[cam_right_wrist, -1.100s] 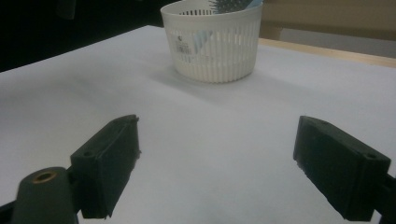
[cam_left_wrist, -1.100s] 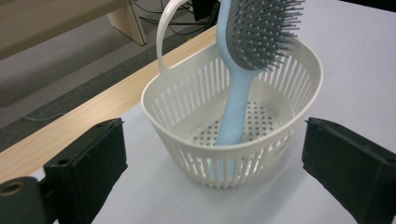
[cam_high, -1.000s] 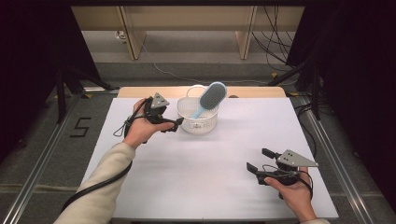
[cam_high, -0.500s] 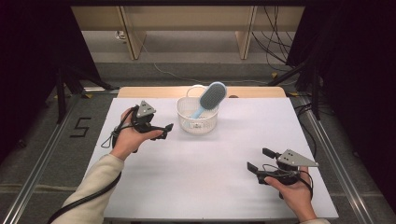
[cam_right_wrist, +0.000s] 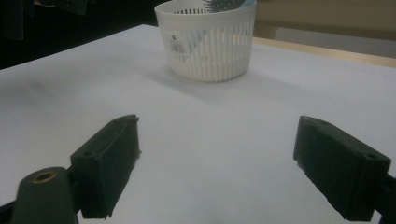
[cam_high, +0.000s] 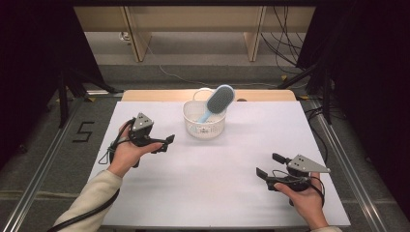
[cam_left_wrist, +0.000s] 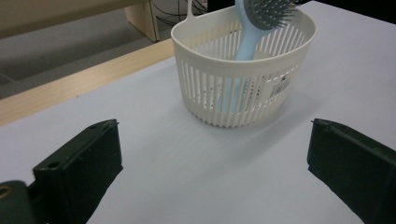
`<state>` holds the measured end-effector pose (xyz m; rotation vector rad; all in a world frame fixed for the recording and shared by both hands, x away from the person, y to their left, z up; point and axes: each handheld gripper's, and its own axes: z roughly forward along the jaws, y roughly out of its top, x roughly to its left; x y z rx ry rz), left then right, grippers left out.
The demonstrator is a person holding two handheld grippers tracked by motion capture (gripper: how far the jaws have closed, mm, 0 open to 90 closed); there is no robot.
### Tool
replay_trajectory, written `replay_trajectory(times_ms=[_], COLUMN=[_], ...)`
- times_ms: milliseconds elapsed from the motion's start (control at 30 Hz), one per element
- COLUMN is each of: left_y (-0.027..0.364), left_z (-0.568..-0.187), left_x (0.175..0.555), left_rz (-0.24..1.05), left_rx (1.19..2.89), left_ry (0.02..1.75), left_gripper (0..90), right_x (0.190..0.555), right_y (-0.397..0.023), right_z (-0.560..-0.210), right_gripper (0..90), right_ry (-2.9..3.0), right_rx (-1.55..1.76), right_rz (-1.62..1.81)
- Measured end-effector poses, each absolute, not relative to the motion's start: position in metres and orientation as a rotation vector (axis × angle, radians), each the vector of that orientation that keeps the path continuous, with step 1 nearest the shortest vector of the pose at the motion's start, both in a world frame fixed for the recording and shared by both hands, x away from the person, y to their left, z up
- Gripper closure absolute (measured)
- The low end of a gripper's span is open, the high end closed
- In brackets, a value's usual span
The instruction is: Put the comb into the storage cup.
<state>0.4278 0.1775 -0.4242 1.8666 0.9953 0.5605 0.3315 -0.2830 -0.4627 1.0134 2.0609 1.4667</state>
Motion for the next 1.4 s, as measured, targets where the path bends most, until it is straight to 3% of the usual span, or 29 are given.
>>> replay_trajectory(times_ms=[533,1400], left_y=[0.178,0.195], left_z=[-0.435,-0.449], left_x=[0.402,0.373], left_rz=[0.562,0.585], left_rx=[1.917,1.923], left_ry=[0.908,0.906], left_gripper=[1.9,1.9], right_x=[0.331,0.330], right_y=[-0.283,-0.283], right_z=[-0.462,-0.461], right_gripper=[15.5,15.4], right_ry=[2.059,2.061], right_rx=[1.006,1.000], right_rz=[1.470,1.468])
